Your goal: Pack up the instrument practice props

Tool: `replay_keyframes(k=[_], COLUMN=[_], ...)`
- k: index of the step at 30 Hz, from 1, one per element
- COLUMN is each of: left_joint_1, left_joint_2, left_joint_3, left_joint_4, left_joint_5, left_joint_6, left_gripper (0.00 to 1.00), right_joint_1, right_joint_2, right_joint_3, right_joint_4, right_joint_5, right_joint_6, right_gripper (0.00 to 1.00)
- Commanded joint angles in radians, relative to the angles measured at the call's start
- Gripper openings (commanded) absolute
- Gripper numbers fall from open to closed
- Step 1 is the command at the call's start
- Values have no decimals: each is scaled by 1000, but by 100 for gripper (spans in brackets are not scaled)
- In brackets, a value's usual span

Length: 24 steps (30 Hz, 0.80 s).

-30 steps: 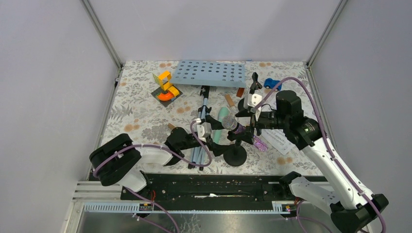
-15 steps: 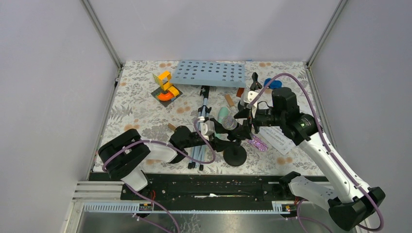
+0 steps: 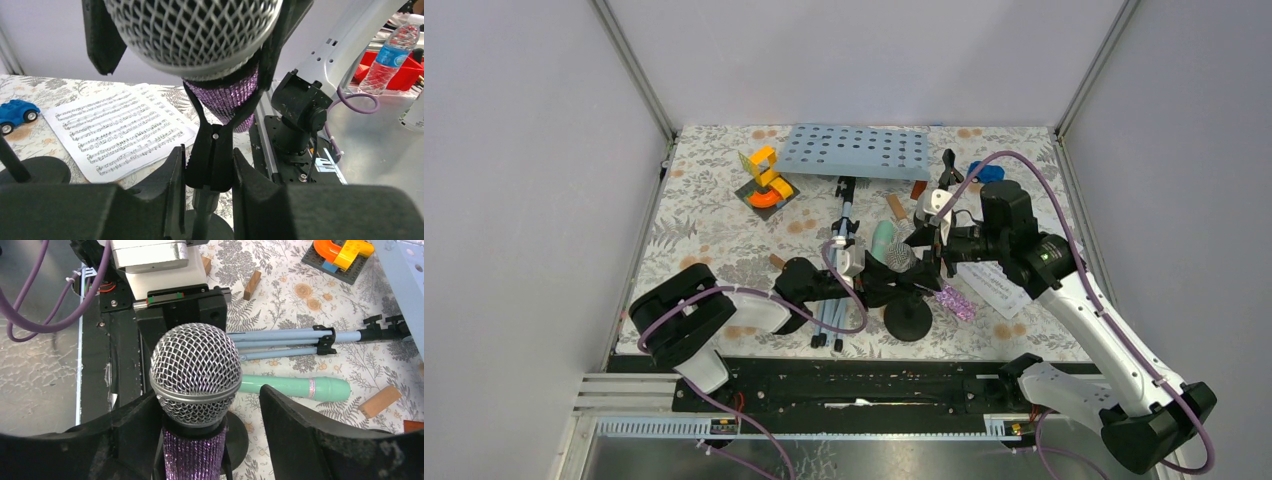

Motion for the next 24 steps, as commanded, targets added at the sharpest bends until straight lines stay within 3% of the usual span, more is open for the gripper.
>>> replay_keyframes(k=[1,4,6,7,19,24], left_joint_1=[-2,-1,0,0,9,9], left_joint_2=[17,28,30,32,42,66], left_joint_3=[60,61,59,58,43,51], left_joint_4=[79,93,97,100,98,113], left_joint_5=[87,97,98,98,57,24], left_joint_6=[-2,-14,-18,-20,-32,-61], left_gripper=[0,0,0,0,0,0], right_joint_1=[8,11,13,13,12,14], right_joint_2=[-11,-6,-6,-8,-140,-190], right_joint_3=[33,35,39,43,167,205], right_joint_4=[22,22,23,24,158,207], right_joint_5=[-20,-45,-58,-59,105,197], right_joint_6=[-4,-7,-18,-21,164,244], right_gripper=[70,49,29,26,10,9])
